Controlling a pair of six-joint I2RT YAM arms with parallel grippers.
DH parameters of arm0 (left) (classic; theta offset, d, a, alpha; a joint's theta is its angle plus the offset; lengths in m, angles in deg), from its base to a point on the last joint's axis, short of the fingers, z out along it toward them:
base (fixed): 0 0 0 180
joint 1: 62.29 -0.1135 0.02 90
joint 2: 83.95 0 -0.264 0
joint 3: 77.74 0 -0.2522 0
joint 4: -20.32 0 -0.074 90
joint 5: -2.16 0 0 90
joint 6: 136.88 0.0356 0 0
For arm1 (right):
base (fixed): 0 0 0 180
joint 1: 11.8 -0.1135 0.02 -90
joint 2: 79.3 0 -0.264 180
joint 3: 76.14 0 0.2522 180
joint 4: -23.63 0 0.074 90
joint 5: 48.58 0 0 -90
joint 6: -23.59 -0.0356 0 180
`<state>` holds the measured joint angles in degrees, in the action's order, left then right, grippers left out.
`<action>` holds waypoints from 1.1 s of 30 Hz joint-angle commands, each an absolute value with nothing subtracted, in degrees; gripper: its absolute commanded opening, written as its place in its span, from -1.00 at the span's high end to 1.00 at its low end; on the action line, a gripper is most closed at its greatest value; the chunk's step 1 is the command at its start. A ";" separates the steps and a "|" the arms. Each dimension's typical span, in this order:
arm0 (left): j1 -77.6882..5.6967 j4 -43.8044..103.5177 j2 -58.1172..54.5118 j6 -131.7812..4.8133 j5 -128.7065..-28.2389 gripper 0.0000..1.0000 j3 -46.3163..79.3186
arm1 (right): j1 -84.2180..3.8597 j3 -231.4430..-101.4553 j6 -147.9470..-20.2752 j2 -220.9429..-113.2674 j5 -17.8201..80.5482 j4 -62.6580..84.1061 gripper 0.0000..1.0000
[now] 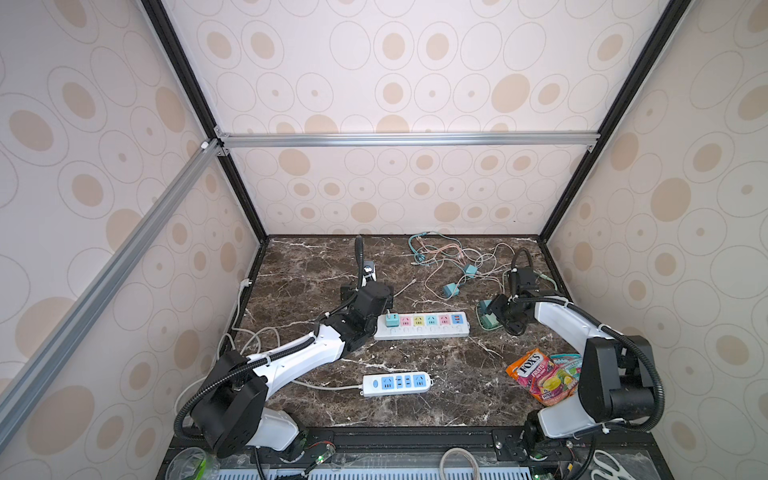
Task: Insert the plug
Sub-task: 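Close the right gripper on the light green charger in the pile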
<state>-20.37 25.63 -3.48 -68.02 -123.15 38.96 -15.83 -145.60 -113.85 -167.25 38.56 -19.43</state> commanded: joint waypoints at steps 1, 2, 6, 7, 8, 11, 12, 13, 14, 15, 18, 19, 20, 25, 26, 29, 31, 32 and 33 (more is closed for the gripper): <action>-19.95 25.85 -3.17 -67.19 -125.18 -0.97 38.48 | -17.24 -147.55 -123.26 -169.31 41.59 -22.02 -0.30; -19.91 25.90 -3.17 -67.09 -125.44 -0.97 38.45 | -17.69 -147.98 -124.10 -169.83 43.02 -22.22 -0.29; -19.86 26.23 -3.26 -66.83 -126.11 -0.97 38.57 | -18.59 -150.58 -124.54 -173.40 42.98 -23.16 -0.28; -19.90 26.30 -3.26 -66.76 -126.35 -0.97 38.66 | -18.89 -151.05 -124.63 -174.26 43.05 -23.24 -0.28; -19.89 26.43 -3.26 -66.59 -126.64 -0.97 38.67 | -19.15 -151.28 -125.06 -174.84 43.59 -23.56 -0.28; -19.92 26.68 -3.35 -66.46 -127.38 -0.97 38.86 | -19.88 -152.55 -126.35 -176.86 44.75 -25.57 -0.24; -19.87 26.64 -3.35 -66.40 -127.53 -0.97 38.92 | -19.97 -152.58 -126.44 -177.25 44.56 -25.49 -0.22; -19.84 26.68 -3.26 -66.31 -127.63 -0.97 38.99 | -20.19 -152.60 -126.44 -177.77 44.13 -25.38 -0.22; -19.90 26.62 -3.22 -66.22 -127.70 -0.97 39.01 | -20.39 -152.65 -126.67 -178.22 43.90 -25.37 -0.22; -19.90 26.60 -3.08 -66.09 -127.78 -0.97 39.02 | -20.66 -152.56 -126.99 -178.52 43.92 -25.35 -0.21; -19.81 26.65 -2.58 -65.93 -128.04 -0.97 38.76 | -21.28 -152.40 -127.32 -179.39 44.31 -24.85 -0.19; -19.84 26.76 -2.35 -65.79 -128.03 -0.97 38.58 | -21.37 -152.53 -127.40 -179.70 44.47 -24.84 -0.19; -19.90 26.78 -2.25 -65.79 -128.02 -0.97 38.50 | -21.38 -152.56 -127.39 -179.97 44.62 -24.81 -0.18; -19.90 26.90 -1.94 -65.89 -128.40 -0.97 38.27 | -21.46 -152.26 -127.41 -180.56 47.01 -24.88 -0.12; -19.87 26.96 -2.03 -65.91 -128.44 -0.97 38.27 | -21.46 -152.01 -127.41 -180.71 47.12 -24.64 -0.11; -19.86 26.79 -2.29 -66.21 -128.60 -0.97 38.38 | -21.46 -151.53 -127.51 -181.28 47.14 -23.90 -0.05; -19.84 26.85 -2.54 -66.12 -128.63 -0.97 38.32 | -21.46 -151.04 -127.49 -180.80 47.51 -23.39 0.05; -19.89 26.95 -2.64 -66.10 -128.58 -0.96 38.21 | -21.46 -150.73 -127.46 -180.24 48.00 -23.14 0.07; -19.86 27.12 -2.78 -66.00 -128.44 -0.97 38.09 | -21.46 -150.42 -127.51 -179.31 48.92 -23.17 0.10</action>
<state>-20.37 26.22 -2.08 -66.32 -126.98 39.09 -21.14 -151.57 -126.42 -179.90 46.15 -22.86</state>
